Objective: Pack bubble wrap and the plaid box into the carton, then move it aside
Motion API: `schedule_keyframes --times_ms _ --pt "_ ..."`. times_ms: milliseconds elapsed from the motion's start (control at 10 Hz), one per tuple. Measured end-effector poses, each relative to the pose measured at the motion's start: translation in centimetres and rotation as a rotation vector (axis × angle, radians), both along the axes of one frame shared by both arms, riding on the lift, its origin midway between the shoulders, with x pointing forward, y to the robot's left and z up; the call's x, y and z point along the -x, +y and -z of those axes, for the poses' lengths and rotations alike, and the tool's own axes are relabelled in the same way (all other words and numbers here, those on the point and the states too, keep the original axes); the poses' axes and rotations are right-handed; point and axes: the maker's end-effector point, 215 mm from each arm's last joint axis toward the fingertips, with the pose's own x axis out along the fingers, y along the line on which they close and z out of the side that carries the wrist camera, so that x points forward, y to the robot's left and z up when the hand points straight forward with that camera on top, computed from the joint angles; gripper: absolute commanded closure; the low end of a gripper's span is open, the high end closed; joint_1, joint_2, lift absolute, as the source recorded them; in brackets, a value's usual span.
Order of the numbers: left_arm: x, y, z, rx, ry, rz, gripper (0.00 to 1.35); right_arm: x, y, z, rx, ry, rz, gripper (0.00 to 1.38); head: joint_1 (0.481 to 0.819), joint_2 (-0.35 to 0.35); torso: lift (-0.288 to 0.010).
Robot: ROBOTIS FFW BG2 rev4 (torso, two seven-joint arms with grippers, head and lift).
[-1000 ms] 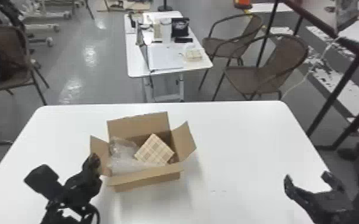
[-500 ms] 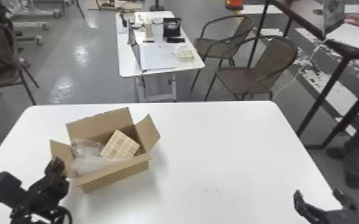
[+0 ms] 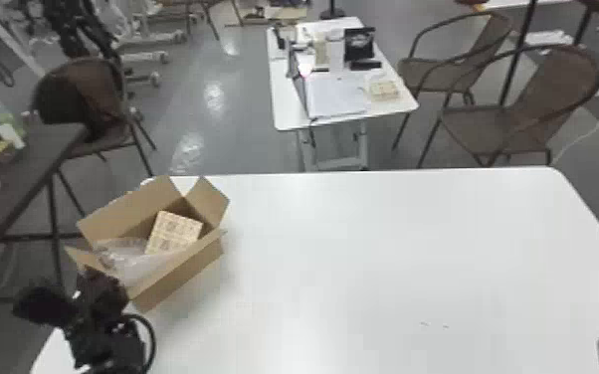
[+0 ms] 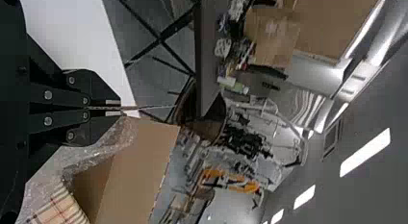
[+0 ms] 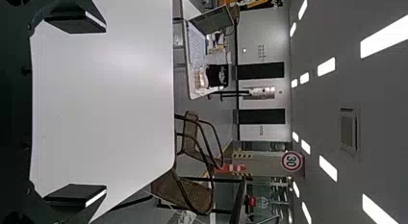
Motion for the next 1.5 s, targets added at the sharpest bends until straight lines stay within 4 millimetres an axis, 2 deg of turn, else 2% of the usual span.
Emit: schedule_keyframes --times_ms 100,200,300,400,500,600,700,800,900,1000,1100,1200,1300,1400,1500 --pt "1.3 3.1 -0.7 -0.007 -0.001 -0.096 1.21 -0.2 0.3 0.1 -0.004 0.003 -0.007 0.12 0.695 0.28 -0.027" --pt "2.5 5.2 -1.2 -0.002 -0.005 -0.172 1.21 -0.4 0.7 0.3 -0.008 0.006 -0.017 0.12 0.695 0.32 -0.027" --pt "3.4 6.3 -1.2 0.013 -0.009 -0.221 1.21 -0.6 1.0 0.4 -0.009 0.008 -0.024 0.12 0.695 0.334 -0.027" --pt "3.8 6.1 -0.9 0.028 -0.016 -0.245 1.21 -0.7 1.1 0.4 -0.01 0.008 -0.025 0.12 0.695 0.343 -0.027" --pt "4.1 5.1 -0.4 0.04 -0.017 -0.263 1.17 -0.7 1.1 0.5 -0.011 0.01 -0.025 0.12 0.695 0.335 -0.027" --pt "4.2 3.8 0.3 0.055 -0.014 -0.27 0.77 -0.8 1.1 0.5 -0.012 0.011 -0.026 0.12 0.695 0.32 -0.027" --pt "4.3 2.9 0.9 0.065 -0.011 -0.269 0.25 -0.9 1.2 0.4 -0.014 0.01 -0.029 0.12 0.695 0.307 -0.027" --pt "4.5 2.5 0.9 0.052 -0.011 -0.266 0.03 -1.0 1.2 0.3 -0.012 0.008 -0.031 0.12 0.695 0.301 -0.027" --pt "4.9 2.4 0.0 0.009 -0.027 -0.256 0.12 -1.2 1.2 0.1 -0.009 0.003 -0.031 0.11 0.695 0.301 -0.027" --pt "5.2 1.9 -2.4 -0.052 -0.063 -0.228 0.16 -1.3 1.2 -0.2 -0.005 -0.003 -0.031 0.11 0.695 0.299 -0.027" --pt "4.9 0.4 -5.7 -0.136 -0.092 -0.16 0.16 -1.3 1.1 -0.5 -0.003 -0.006 -0.031 0.11 0.695 0.285 -0.027" --pt "3.9 -2.6 -9.0 -0.227 -0.118 -0.048 0.16 -1.1 1.1 -0.6 0.0 -0.008 -0.032 0.11 0.695 0.247 -0.027" --pt "3.2 -6.4 -11.2 -0.293 -0.133 0.067 0.16 -0.9 1.2 -0.7 0.004 -0.008 -0.034 0.11 0.695 0.195 -0.027" --pt "3.0 -10.4 -11.8 -0.33 -0.132 0.19 0.16 -0.7 1.2 -0.8 0.011 -0.008 -0.037 0.11 0.695 0.139 -0.027" --pt "3.4 -14.2 -11.2 -0.34 -0.115 0.298 0.16 -0.4 1.6 -1.0 0.026 -0.007 -0.053 0.11 0.695 0.111 -0.027"
